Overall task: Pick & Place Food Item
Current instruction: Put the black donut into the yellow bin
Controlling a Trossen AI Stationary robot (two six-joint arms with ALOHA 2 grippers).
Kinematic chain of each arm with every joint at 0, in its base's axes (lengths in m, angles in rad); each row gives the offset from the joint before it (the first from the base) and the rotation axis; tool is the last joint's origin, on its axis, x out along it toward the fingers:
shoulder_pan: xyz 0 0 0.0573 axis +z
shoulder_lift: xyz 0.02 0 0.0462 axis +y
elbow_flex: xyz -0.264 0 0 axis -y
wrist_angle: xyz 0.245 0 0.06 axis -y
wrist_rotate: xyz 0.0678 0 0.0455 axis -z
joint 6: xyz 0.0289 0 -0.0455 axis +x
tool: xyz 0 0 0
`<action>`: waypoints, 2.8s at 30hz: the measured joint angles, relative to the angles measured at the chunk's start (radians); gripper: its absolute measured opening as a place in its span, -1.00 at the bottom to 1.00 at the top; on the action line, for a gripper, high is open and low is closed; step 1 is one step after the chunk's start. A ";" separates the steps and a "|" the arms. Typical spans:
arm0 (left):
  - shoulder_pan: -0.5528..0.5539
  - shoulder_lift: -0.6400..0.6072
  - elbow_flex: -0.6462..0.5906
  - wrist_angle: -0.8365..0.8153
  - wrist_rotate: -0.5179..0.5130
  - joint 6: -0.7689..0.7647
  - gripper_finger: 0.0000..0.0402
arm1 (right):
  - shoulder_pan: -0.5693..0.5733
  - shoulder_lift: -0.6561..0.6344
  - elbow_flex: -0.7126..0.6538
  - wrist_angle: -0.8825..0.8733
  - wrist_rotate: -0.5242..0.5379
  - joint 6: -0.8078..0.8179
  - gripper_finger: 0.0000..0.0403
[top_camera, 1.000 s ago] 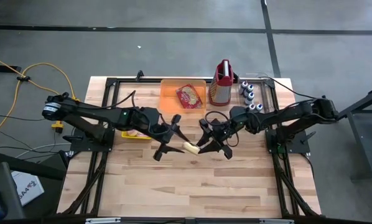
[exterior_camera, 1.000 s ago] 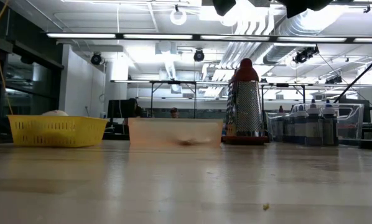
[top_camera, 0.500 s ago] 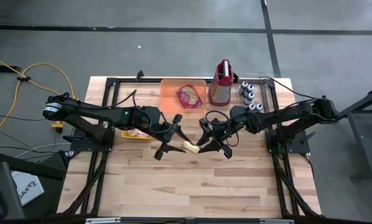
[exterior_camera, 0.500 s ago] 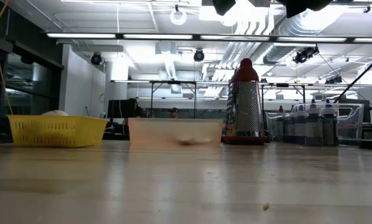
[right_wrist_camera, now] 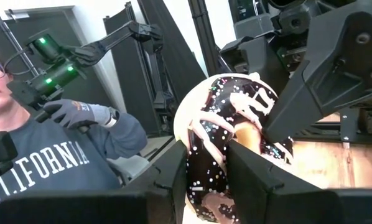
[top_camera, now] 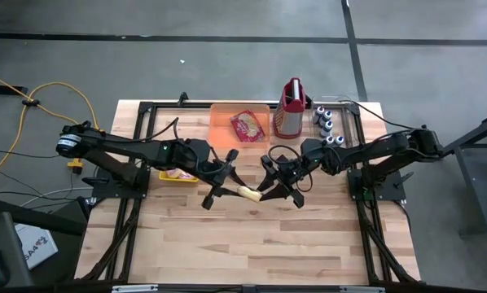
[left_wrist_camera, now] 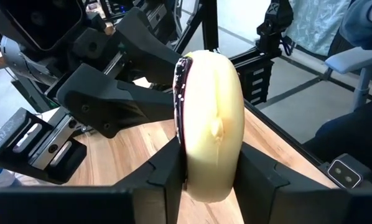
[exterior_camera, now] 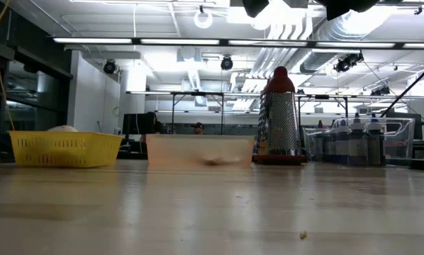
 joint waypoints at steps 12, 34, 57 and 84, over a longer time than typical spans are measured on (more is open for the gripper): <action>0.000 0.000 0.000 0.000 0.000 -0.003 -0.47 | 0.000 0.000 0.000 0.000 -0.006 0.042 -0.46; -0.024 -0.001 0.000 -0.045 0.000 -0.030 -0.47 | -0.091 -0.001 0.000 -0.032 -0.130 0.084 -0.06; -0.145 -0.244 0.000 -0.807 -0.824 -0.572 -0.47 | -0.192 -0.001 0.000 -0.614 0.029 0.005 -0.06; -0.211 -0.008 -0.142 -1.183 -1.038 -0.865 -0.47 | -0.134 -0.001 0.000 -0.614 0.028 0.004 -0.06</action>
